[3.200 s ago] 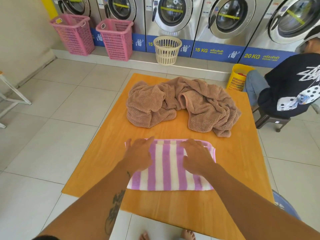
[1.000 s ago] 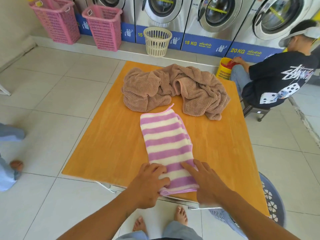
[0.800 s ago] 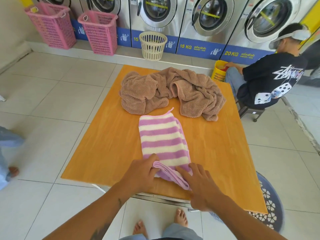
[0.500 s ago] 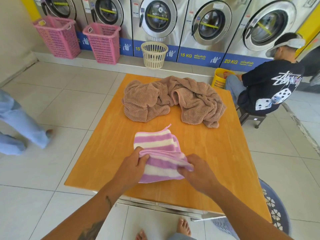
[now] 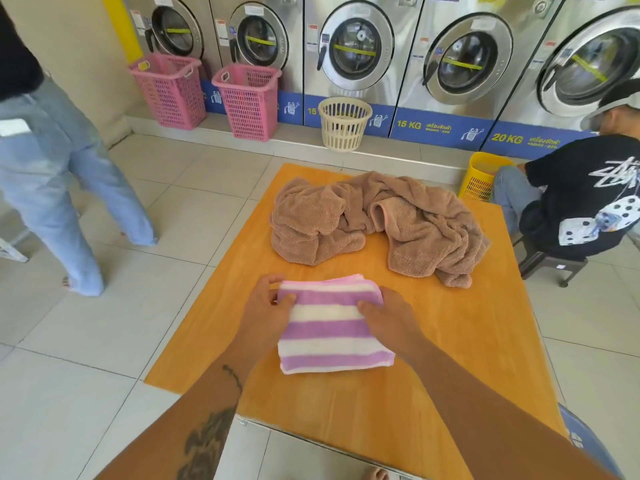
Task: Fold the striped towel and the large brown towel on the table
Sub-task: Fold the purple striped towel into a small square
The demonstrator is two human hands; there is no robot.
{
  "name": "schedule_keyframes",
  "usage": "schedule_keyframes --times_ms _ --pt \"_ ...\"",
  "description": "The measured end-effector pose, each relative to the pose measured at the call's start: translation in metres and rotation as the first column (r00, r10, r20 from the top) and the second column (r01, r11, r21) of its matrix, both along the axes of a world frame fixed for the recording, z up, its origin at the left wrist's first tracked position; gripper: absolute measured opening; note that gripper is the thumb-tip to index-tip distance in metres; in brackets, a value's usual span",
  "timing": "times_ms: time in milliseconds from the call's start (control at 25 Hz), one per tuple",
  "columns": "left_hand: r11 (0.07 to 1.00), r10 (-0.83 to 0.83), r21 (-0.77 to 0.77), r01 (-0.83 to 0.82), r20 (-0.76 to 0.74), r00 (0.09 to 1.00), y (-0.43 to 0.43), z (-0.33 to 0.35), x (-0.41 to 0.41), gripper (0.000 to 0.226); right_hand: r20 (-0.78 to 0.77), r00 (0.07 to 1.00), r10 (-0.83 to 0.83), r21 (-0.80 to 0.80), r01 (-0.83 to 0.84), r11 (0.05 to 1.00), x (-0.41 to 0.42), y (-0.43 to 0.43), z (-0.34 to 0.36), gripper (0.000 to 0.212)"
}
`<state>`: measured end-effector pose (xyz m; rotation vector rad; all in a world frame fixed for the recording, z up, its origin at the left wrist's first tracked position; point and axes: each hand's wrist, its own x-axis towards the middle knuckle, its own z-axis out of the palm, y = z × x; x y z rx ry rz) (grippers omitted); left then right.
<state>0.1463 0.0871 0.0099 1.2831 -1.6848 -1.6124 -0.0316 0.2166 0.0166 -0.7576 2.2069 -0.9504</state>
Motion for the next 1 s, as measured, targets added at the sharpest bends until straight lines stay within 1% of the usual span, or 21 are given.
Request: schedule_keyframes --times_ms 40,80,120,160,200,240,280,320,400,440,480,560,600,640,680,720,800,880,920,1000 --pt "0.997 0.046 -0.056 -0.045 0.029 0.999 -0.006 0.003 -0.009 0.033 -0.014 0.999 -0.033 0.009 0.033 0.999 -0.007 -0.01 -0.003 0.027" --pt "0.989 0.078 -0.13 -0.066 0.09 0.993 -0.01 0.003 -0.015 0.037 -0.029 0.998 -0.059 0.044 0.06 0.997 -0.013 -0.017 -0.008 0.034" --pt "0.98 0.091 -0.191 -0.06 0.159 0.983 -0.01 -0.001 -0.018 0.041 -0.051 0.997 -0.062 0.123 0.068 0.99 -0.019 -0.022 -0.016 0.041" --pt "0.973 0.077 -0.228 -0.02 0.241 0.967 -0.008 -0.01 -0.018 0.047 -0.071 0.997 -0.025 0.216 0.04 0.976 -0.021 -0.023 -0.022 0.047" --pt "0.974 0.035 -0.223 0.043 0.336 0.941 -0.002 -0.021 -0.016 0.052 -0.068 0.998 0.014 0.298 0.006 0.955 -0.019 -0.022 -0.029 0.05" --pt "0.978 -0.015 -0.182 0.104 0.435 0.9 0.006 -0.031 -0.013 0.057 -0.05 0.998 0.038 0.347 -0.018 0.938 -0.015 -0.017 -0.032 0.052" --pt "0.976 -0.051 -0.152 0.154 0.531 0.846 0.015 -0.041 -0.012 0.061 -0.036 0.998 0.052 0.357 -0.035 0.933 -0.011 -0.011 -0.036 0.056" --pt "0.962 -0.062 -0.173 0.213 0.621 0.782 0.023 -0.047 -0.011 0.063 -0.024 0.997 0.067 0.325 -0.056 0.944 -0.007 -0.006 -0.037 0.06" --pt "0.89 -0.011 -0.303 0.34 0.731 0.682 0.032 -0.055 -0.014 0.065 0.047 0.993 0.106 0.194 -0.113 0.974 0.0 0.002 -0.039 0.07" --pt "0.862 0.0 -0.34 0.377 0.744 0.668 0.032 -0.055 -0.016 0.064 0.089 0.99 0.112 0.123 -0.123 0.985 0.002 0.004 -0.043 0.075" --pt "0.852 -0.01 -0.342 0.397 0.747 0.665 0.031 -0.054 -0.019 0.063 0.133 0.985 0.109 0.061 -0.118 0.991 0.004 0.007 -0.042 0.077" --pt "0.848 -0.054 -0.332 0.414 0.722 0.69 0.034 -0.055 -0.022 0.058 0.254 0.965 0.063 -0.025 -0.058 0.998 0.008 0.012 -0.04 0.073" --pt "0.851 -0.089 -0.331 0.408 0.675 0.733 0.037 -0.055 -0.021 0.057 0.288 0.957 0.044 -0.045 -0.032 0.998 0.011 0.016 -0.039 0.072" --pt "0.867 -0.134 -0.318 0.384 0.593 0.794 0.041 -0.055 -0.02 0.057 0.295 0.955 0.031 -0.052 -0.017 0.999 0.014 0.023 -0.039 0.073" --pt "0.89 -0.183 -0.284 0.357 0.494 0.85 0.045 -0.052 -0.018 0.058 0.281 0.959 0.018 -0.049 -0.005 0.999 0.016 0.031 -0.039 0.076" --pt "0.911 -0.226 -0.236 0.339 0.401 0.888 0.048 -0.049 -0.017 0.058 0.258 0.966 0.006 -0.044 0.006 0.999 0.016 0.038 -0.038 0.08" --pt "0.939 -0.247 -0.175 0.296 0.258 0.934 0.052 -0.042 -0.016 0.056 0.21 0.978 -0.01 -0.08 0.027 0.996 0.015 0.052 -0.034 0.083" --pt "0.964 -0.227 -0.115 0.24 0.114 0.967 0.058 -0.028 -0.02 0.051 0.158 0.987 -0.039 -0.135 0.06 0.989 0.014 0.069 -0.027 0.078" --pt "0.967 -0.238 -0.079 0.242 0.051 0.97 0.063 -0.02 -0.023 0.048 0.127 0.989 -0.078 -0.164 0.099 0.982 0.013 0.079 -0.025 0.073" --pt "0.95 -0.308 0.034 0.31 -0.053 0.95 0.074 -0.008 -0.032 0.045 0.074 0.979 -0.191 -0.213 0.203 0.956 0.011 0.102 -0.017 0.058"
